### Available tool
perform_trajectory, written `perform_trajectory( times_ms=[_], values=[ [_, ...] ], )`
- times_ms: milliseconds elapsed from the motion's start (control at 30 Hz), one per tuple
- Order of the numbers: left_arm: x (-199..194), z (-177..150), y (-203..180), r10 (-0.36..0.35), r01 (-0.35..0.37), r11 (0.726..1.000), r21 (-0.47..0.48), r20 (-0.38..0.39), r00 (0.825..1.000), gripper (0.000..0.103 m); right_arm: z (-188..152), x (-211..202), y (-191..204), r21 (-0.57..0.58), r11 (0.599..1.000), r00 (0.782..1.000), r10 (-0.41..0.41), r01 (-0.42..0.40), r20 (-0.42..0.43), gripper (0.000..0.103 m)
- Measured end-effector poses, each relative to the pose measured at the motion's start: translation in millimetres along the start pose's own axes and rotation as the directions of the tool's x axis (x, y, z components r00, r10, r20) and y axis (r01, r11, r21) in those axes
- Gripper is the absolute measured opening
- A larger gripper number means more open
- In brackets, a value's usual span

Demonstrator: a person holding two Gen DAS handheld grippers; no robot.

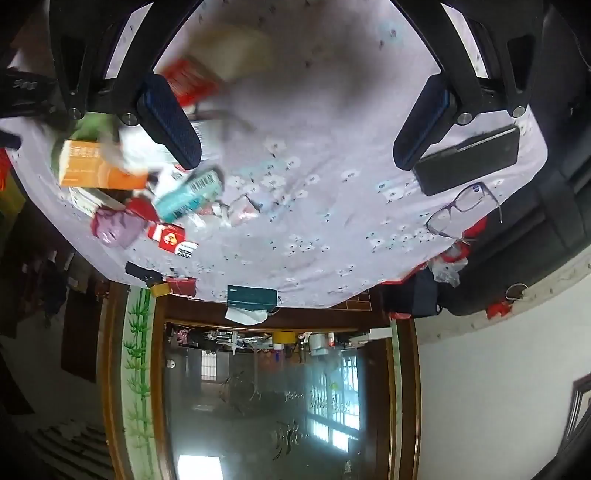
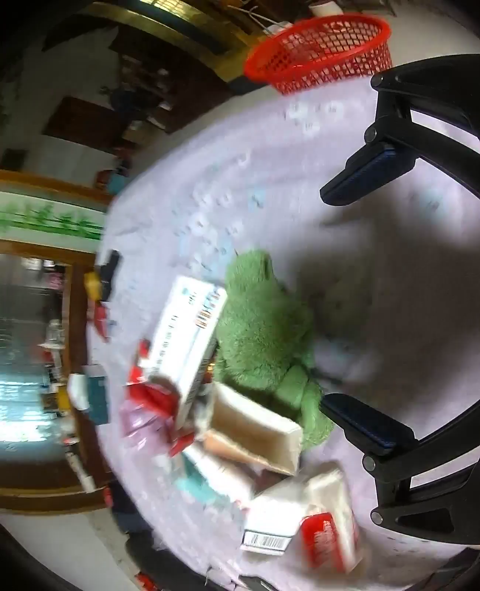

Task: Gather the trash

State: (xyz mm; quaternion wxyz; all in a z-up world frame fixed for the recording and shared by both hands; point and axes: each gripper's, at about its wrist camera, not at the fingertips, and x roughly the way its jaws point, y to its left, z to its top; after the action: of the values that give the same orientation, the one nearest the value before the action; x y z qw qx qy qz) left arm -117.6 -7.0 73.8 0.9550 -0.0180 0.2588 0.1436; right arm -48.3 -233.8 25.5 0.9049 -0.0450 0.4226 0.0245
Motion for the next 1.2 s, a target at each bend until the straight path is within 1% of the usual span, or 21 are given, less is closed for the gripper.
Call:
perform_trajectory(
  times_ms=[67, 133, 167, 233, 333, 533, 667, 867, 1200],
  values=[
    [-8.7, -7.7, -2.9, -0.01, 0.01, 1.0, -0.01, 0.001, 1.0, 0.103, -8.1, -18.8, -5.0, 0.002, 1.0, 0.998, -0.009, 0.009, 0.067, 0.103],
    [-10.3, -17.3, -1.6, -0.014, 0.014, 1.0, -0.019, -0.006, 1.0, 0.103, -23.6, -41.8, -7.1, 0.002, 1.0, 0.987, -0.02, 0.02, 0.162, 0.103],
    [-14.5, -22.5, -1.8, -0.014, 0.014, 1.0, -0.026, -0.004, 1.0, 0.103, -30.3, -52.0, -7.7, 0.009, 0.999, 0.979, -0.039, 0.038, 0.198, 0.103],
    [-21.4, -29.6, -2.6, 0.0, 0.0, 1.0, -0.03, 0.008, 1.0, 0.103, -34.4, -63.1, -6.5, 0.029, 0.998, 0.97, -0.055, 0.05, 0.235, 0.103],
    [-28.9, -34.7, -4.5, 0.018, -0.017, 1.0, -0.018, 0.009, 1.0, 0.103, -36.7, -70.1, -9.8, 0.054, 0.998, 0.969, -0.037, 0.024, 0.246, 0.103],
    [-42.5, -42.7, -3.7, 0.013, -0.013, 1.0, -0.025, 0.003, 1.0, 0.103, -44.9, -74.3, -18.6, 0.073, 0.997, 0.97, -0.017, -0.001, 0.244, 0.103],
    [-47.9, -46.6, -6.1, 0.005, -0.005, 1.0, -0.013, -0.003, 1.0, 0.103, -51.1, -81.2, -18.2, 0.067, 0.998, 0.968, -0.018, 0.001, 0.249, 0.103],
    [-59.6, -51.9, -10.7, -0.007, 0.007, 1.0, -0.001, 0.013, 1.0, 0.103, -57.0, -91.1, -17.0, 0.066, 0.998, 0.967, -0.022, 0.005, 0.256, 0.103],
    [-61.0, -48.5, -20.5, -0.009, 0.009, 0.999, 0.032, 0.019, 1.0, 0.103, -58.9, -99.1, -18.3, 0.067, 0.998, 0.964, -0.022, 0.005, 0.264, 0.103]
  ],
)
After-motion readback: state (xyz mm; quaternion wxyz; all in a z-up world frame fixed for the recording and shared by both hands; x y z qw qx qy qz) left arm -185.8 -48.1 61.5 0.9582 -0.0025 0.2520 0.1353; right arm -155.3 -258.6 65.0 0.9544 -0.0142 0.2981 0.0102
